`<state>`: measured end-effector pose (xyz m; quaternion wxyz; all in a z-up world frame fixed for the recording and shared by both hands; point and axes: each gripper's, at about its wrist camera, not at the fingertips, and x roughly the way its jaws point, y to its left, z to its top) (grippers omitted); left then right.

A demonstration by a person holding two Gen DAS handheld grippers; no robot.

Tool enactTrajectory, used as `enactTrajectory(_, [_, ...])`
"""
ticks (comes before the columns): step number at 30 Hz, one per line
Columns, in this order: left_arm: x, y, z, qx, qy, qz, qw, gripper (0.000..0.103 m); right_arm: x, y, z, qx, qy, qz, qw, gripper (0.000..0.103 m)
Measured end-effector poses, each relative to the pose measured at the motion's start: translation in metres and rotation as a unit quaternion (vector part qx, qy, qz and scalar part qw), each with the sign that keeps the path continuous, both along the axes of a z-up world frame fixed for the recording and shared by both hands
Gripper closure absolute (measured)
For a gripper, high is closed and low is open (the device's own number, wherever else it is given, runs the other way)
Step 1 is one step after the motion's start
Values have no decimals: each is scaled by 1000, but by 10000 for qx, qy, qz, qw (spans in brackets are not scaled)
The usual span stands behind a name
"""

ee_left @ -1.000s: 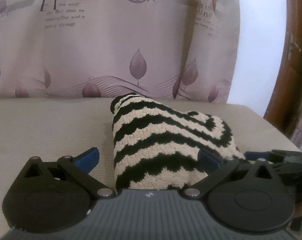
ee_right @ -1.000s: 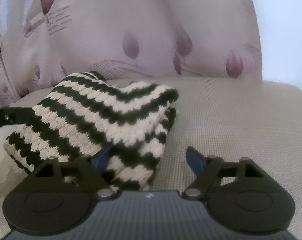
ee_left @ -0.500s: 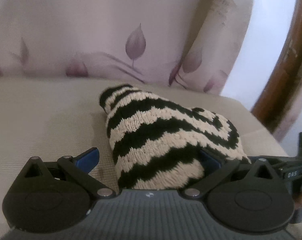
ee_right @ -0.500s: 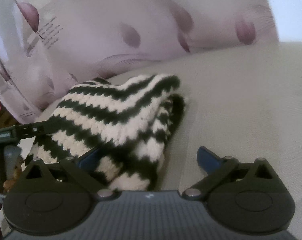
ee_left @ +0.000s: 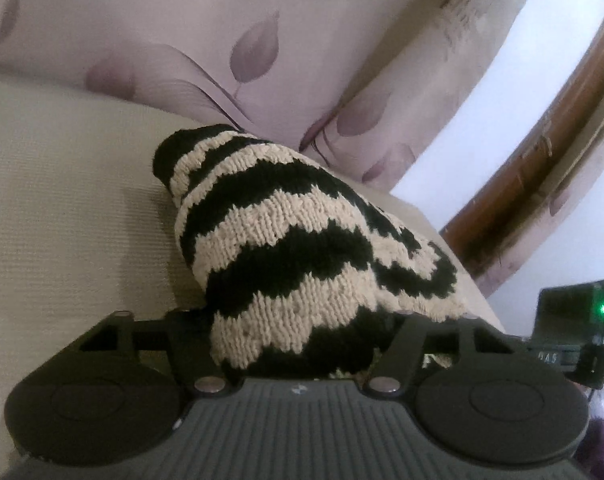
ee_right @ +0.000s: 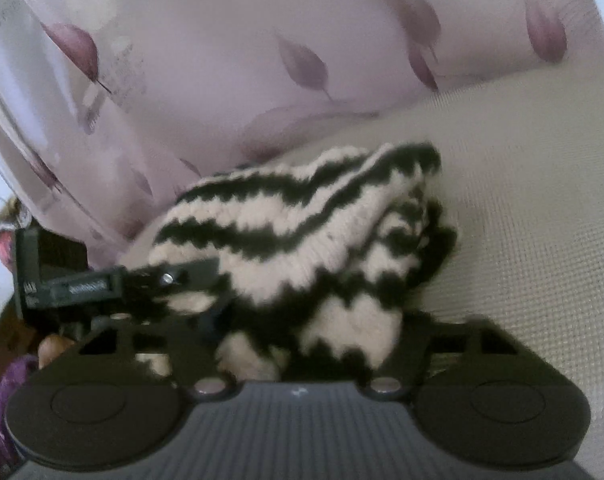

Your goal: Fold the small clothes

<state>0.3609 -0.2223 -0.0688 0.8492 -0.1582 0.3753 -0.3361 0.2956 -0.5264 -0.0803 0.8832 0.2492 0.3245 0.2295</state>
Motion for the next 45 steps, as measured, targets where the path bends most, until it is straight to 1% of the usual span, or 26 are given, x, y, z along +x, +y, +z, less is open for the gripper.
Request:
enactTrajectory(1, [-9, 2, 7, 73, -78, 13, 9999, 42, -6, 0, 5, 128, -49, -70, 9999, 49])
enactTrajectory(3, [-29, 9, 21, 223, -248, 11, 9994, 42, -19, 5, 15, 263, -128, -82, 9995, 51])
enactTrajectory(5, [-43, 21, 36, 233, -291, 32, 9993, 42, -33, 16, 24, 229, -165, -50, 9996, 51])
enactTrajectory(8, [-70, 42, 56, 262, -359, 78, 9990, 42, -60, 34, 35, 360, -270, 2, 9990, 51])
enactTrajectory(11, [-102, 65, 73, 424, -415, 155, 9981, 42, -85, 53, 45, 455, -349, 54, 9983, 52])
enactTrajectory(15, [-132, 88, 88, 612, -411, 222, 9970, 42, -115, 82, 52, 560, -363, 172, 9976, 52])
enactTrajectory(20, [-169, 115, 101, 839, -559, 293, 9945, 42, -149, 112, 55, 619, -401, 311, 9968, 51])
enactTrajectory(24, [-184, 133, 102, 904, -594, 373, 9934, 41, -163, 129, 50, 716, -358, 353, 9962, 52])
enactTrajectory(29, [-196, 146, 93, 929, -596, 405, 9931, 41, -174, 146, 44, 702, -291, 351, 9965, 51])
enactTrajectory(33, [-199, 153, 78, 968, -571, 433, 9927, 40, -178, 154, 37, 595, -202, 343, 9974, 52])
enactTrajectory(37, [-205, 151, 63, 1192, -717, 528, 9889, 38, -177, 161, 26, 335, -136, 279, 9990, 52])
enactTrajectory(40, [-212, 148, 55, 1387, -882, 721, 9838, 30, -181, 167, 22, -64, -212, 204, 9995, 51])
enactTrajectory(41, [-214, 148, 53, 1422, -902, 816, 9823, 25, -182, 169, 21, -263, -268, 167, 9992, 51])
enactTrajectory(42, [-216, 147, 52, 1441, -923, 928, 9809, 23, -185, 171, 19, -489, -335, 115, 9982, 50])
enactTrajectory(43, [-219, 147, 51, 1466, -959, 1013, 9793, 21, -187, 173, 18, -635, -381, 62, 9972, 45])
enactTrajectory(44, [-222, 145, 51, 1519, -1030, 1122, 9766, 16, -189, 175, 17, -714, -436, -16, 9965, 42])
enactTrajectory(45, [-226, 143, 52, 1619, -1157, 1269, 9718, 6, -192, 175, 16, -780, -490, -122, 9957, 35])
